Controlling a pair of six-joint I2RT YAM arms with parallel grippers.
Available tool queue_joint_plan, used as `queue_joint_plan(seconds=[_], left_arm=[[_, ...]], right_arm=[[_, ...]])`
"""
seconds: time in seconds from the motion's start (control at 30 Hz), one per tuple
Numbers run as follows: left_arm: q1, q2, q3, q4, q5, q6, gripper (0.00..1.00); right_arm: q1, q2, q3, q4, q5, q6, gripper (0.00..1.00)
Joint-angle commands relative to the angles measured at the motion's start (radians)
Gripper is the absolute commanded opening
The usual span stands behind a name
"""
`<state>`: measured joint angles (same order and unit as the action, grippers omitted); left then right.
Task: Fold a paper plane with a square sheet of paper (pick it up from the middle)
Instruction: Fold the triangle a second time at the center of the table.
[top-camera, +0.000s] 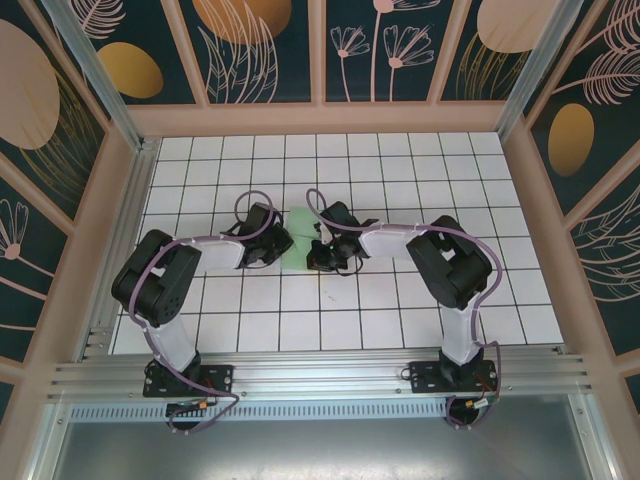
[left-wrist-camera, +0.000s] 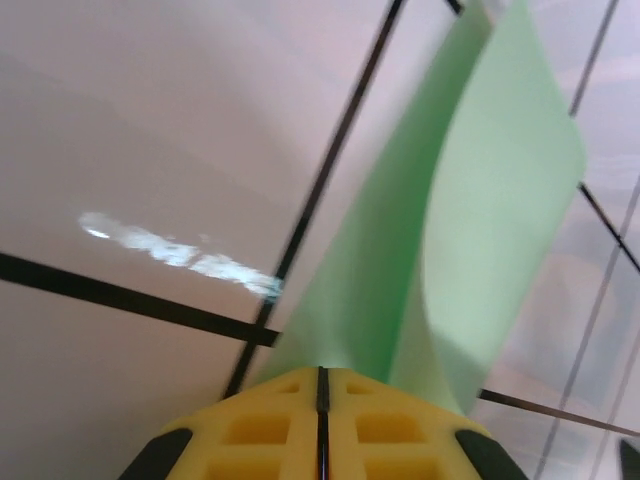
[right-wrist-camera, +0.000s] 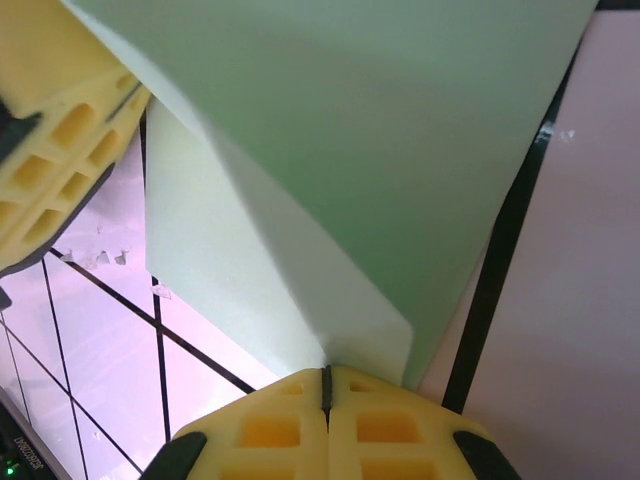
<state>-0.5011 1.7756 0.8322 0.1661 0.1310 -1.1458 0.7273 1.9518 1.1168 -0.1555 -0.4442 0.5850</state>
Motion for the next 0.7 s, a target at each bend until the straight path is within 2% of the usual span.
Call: queue_joint_plan(seconds=[0.0,0.17,0.3,0.5,0.67], left_arm=[[-0.002,-0.054,0.014,0.082,0.066,0.043,0.12],[-0.007,-0.136,-0.049,0.127,0.06,0.031,0.12],[-0.021,-0.145,-0.074,0.162,0.088,0.034,0.11],[-0.059,-0.095,-0.06,0.174,0.137,0.049,0.1],[-0.067,-0.025,-0.03,0.128,0.136,0.054,0.09]], right_arm=[[-0.005,0.074,-0.042,-0.113,0.058,0.012,0.04],[-0.003,0.082,-0.038,-0.115,0.058,0.015,0.04],[-0.003,0.094,-0.033,-0.121,0.056,0.018,0.04],[-0.003,0.102,-0.023,-0.133,0.059,0.018,0.02],[0.0,0.112,-0.022,-0.142,0.06,0.024,0.0]])
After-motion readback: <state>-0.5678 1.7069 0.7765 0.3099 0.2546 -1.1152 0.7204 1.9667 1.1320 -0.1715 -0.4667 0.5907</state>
